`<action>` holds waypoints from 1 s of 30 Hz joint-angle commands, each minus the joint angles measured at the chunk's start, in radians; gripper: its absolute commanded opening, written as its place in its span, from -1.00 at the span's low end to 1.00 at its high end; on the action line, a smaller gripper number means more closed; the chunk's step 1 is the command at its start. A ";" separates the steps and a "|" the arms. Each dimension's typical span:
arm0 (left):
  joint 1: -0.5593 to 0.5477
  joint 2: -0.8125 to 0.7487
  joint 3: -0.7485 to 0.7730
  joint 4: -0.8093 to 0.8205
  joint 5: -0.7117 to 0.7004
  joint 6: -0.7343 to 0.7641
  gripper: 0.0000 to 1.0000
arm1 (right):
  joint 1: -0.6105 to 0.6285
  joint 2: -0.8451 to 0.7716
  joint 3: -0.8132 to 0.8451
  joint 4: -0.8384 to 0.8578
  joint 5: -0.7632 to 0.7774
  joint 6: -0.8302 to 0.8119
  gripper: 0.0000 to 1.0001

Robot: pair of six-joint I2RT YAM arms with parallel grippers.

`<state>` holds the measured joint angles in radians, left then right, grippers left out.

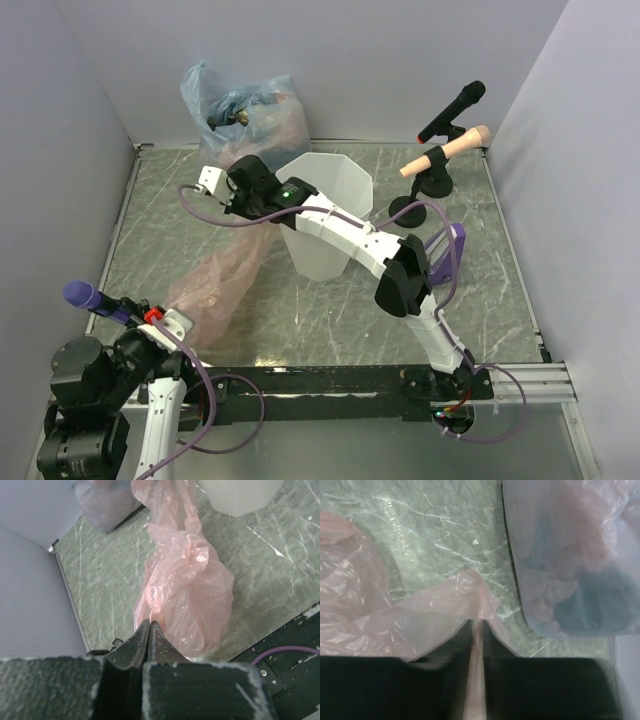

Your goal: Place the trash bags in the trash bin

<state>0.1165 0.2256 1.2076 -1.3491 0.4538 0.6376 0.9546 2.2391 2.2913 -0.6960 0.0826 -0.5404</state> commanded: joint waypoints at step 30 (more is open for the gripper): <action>0.022 0.682 0.845 1.446 0.041 -0.478 -0.99 | 0.096 -0.591 -0.192 1.354 -0.483 -0.156 -1.00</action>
<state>0.1234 1.0954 2.2353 -0.0246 0.1490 0.1955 1.0195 1.8648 2.3779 0.4522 -0.3325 -0.5442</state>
